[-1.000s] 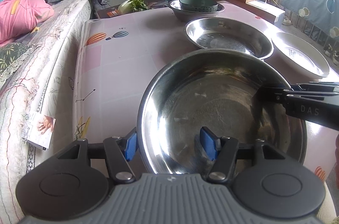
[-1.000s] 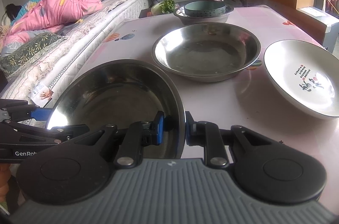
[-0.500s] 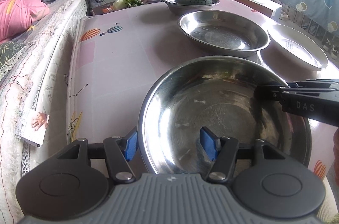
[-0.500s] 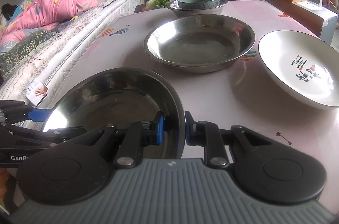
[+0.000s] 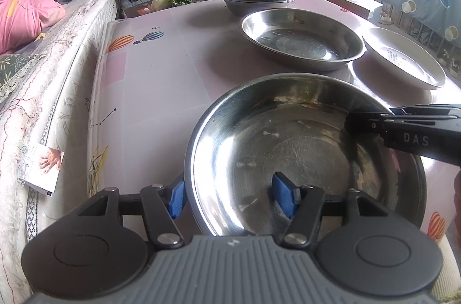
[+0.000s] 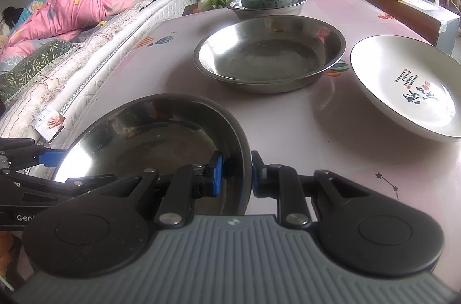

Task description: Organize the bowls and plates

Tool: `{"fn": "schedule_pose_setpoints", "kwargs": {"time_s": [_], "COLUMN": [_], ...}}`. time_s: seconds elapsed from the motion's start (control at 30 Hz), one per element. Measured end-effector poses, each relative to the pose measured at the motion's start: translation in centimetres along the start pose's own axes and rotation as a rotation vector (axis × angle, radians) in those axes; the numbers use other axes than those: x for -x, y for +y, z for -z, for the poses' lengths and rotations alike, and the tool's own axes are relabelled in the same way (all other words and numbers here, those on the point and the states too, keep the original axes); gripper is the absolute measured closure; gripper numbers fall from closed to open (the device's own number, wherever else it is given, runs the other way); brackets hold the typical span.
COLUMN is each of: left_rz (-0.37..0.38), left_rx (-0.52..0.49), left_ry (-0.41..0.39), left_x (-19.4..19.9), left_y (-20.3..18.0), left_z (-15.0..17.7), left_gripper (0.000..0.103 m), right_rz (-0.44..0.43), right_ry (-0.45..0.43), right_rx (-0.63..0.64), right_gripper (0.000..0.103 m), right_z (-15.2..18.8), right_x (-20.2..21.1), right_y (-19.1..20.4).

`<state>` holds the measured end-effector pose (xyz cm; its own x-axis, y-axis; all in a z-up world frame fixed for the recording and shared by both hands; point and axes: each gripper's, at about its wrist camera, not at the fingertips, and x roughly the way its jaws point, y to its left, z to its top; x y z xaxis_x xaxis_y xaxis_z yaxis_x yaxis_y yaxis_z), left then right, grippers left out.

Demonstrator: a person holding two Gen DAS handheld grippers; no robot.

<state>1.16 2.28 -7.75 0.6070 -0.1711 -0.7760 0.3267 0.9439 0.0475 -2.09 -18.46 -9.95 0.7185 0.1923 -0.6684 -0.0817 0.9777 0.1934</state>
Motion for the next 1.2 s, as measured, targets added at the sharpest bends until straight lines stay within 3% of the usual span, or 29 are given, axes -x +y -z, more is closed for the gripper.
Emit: {"fn": "schedule_pose_setpoints", "kwargs": {"time_s": [0.67, 1.2], "left_rz": [-0.003, -0.006], "left_rx": [0.000, 0.001], "left_ry": [-0.006, -0.007], "left_x": [0.2, 0.3], "left_y": [-0.2, -0.4], "left_z": [0.3, 0.3], "left_gripper": [0.040, 0.040], "right_rz": [0.016, 0.024], "right_ry": [-0.013, -0.020], "right_rx": [0.055, 0.079], "right_gripper": [0.083, 0.076], "right_z": [1.2, 1.8], "right_x": [0.8, 1.4], "right_y": [0.6, 0.9]}}
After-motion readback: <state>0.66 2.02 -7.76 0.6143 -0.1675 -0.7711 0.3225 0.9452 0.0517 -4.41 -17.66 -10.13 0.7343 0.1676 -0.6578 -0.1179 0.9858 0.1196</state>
